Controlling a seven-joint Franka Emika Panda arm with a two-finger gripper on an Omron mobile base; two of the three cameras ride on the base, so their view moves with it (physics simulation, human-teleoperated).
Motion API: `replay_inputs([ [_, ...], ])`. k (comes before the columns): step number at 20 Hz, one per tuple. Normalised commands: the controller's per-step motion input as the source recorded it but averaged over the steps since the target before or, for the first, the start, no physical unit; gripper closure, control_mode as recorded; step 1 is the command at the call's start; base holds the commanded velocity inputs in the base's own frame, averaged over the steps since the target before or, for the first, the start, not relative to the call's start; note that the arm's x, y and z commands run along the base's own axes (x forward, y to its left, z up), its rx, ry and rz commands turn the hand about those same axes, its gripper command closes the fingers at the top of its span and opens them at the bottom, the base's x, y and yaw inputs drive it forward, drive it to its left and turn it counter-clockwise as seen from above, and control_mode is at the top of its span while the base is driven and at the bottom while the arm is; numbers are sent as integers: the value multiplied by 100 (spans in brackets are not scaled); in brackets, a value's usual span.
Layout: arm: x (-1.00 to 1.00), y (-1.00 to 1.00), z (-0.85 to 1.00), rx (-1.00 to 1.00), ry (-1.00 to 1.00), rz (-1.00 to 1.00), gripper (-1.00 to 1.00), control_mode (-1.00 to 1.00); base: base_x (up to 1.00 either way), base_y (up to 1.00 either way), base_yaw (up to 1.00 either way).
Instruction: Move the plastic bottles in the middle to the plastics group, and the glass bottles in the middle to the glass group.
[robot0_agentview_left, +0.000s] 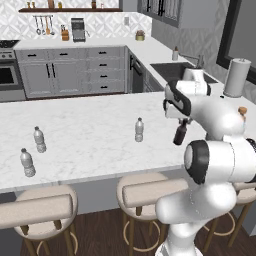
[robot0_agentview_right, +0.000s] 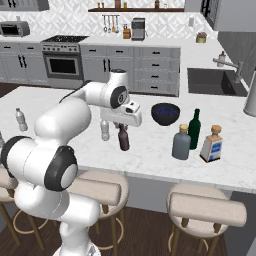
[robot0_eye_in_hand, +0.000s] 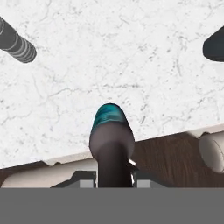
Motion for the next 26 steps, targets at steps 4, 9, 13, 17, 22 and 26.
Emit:
replay_inputs([
  [4,-4,-85,0,0,1,-15,100,-100,0,0,0],
  [9,12,-78,-4,0,11,-23,100,-100,0,0,0],
  [13,18,-67,-13,0,8,-17,100,-100,0,0,0],
  [17,38,-52,-20,0,2,-6,100,-100,0,0,0],
  [22,21,-44,-35,0,0,-2,100,-100,0,0,0],
  [26,27,-26,-35,0,0,-1,100,-100,0,0,0],
])
